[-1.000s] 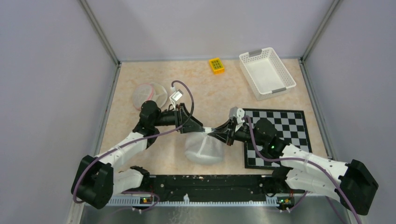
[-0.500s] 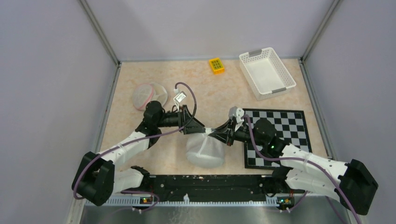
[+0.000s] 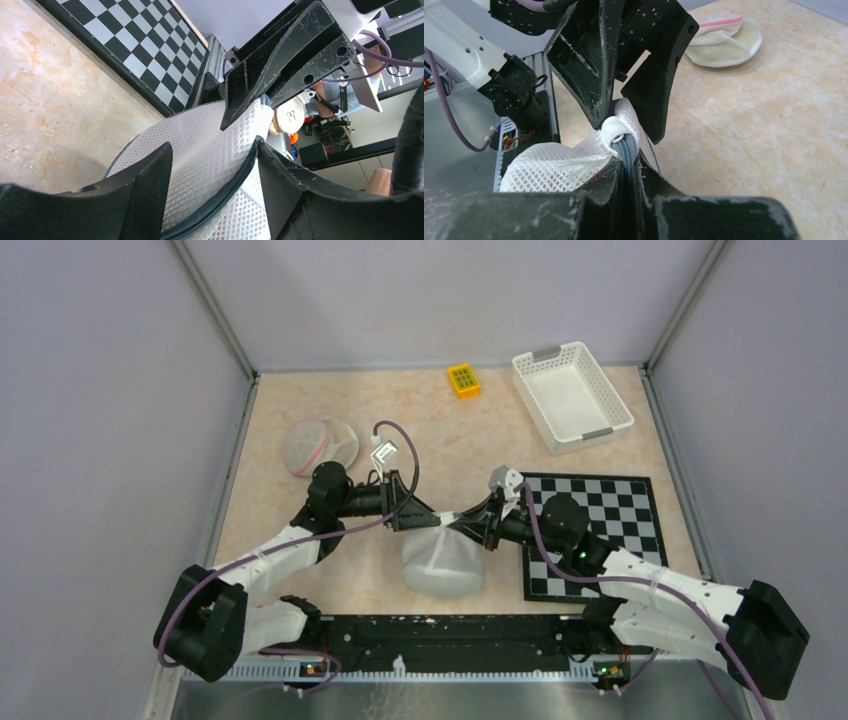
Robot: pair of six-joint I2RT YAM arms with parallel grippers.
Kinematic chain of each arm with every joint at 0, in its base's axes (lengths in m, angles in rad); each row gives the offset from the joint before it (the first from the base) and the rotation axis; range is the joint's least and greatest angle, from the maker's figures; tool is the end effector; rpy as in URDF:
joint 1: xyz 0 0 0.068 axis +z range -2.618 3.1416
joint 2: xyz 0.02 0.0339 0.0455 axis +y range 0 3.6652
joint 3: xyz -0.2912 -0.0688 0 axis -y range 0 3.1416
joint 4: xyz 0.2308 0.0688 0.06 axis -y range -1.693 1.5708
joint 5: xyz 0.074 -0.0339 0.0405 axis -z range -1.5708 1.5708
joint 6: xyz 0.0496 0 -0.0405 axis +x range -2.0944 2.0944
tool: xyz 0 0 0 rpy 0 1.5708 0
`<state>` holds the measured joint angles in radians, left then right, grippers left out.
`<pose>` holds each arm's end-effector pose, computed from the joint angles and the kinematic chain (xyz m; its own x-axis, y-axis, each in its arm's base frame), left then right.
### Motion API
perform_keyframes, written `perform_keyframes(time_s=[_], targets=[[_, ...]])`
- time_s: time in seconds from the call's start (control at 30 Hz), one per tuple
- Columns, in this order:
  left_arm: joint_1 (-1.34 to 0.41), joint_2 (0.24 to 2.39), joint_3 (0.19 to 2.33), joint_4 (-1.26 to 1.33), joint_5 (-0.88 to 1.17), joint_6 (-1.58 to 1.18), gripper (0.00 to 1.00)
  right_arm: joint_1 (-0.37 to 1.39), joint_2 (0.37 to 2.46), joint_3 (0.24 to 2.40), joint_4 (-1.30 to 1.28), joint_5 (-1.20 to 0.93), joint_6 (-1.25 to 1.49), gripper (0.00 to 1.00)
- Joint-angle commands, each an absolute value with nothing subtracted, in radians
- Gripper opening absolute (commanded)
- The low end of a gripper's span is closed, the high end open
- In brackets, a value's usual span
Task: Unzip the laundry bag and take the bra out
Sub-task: Unzip the laundry bag at the center of the board.
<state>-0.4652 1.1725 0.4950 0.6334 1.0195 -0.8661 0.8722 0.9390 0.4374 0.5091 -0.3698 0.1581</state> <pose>0.1816 -0.1384 0.2796 -0.7839 -0.0530 -0.6186 0.6149 0.0710 -0.7854 0.1146 0.1643 0.2910 -0.1442 0.0565 -0.9879 -0.9354 0.3180 0.1548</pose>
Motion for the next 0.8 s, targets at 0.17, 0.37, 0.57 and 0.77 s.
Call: perform_keyframes(time_s=[0.17, 0.37, 0.57, 0.77], targets=[[-0.459, 1.152, 0.505, 0.636, 1.028, -0.874, 0.71, 0.873, 0.919, 0.449, 0.597, -0.341, 0.142, 0.00], [-0.446, 1.174, 0.494, 0.631, 0.987, -0.892, 0.70, 0.873, 0.920, 0.446, 0.621, -0.388, 0.142, 0.00], [-0.444, 1.199, 0.497, 0.653, 0.970, -0.916, 0.68, 0.878, 0.925, 0.449, 0.638, -0.419, 0.136, 0.00], [-0.469, 1.220, 0.496, 0.744, 1.000, -0.950, 0.69, 0.892, 0.948, 0.457, 0.645, -0.428, 0.121, 0.00]])
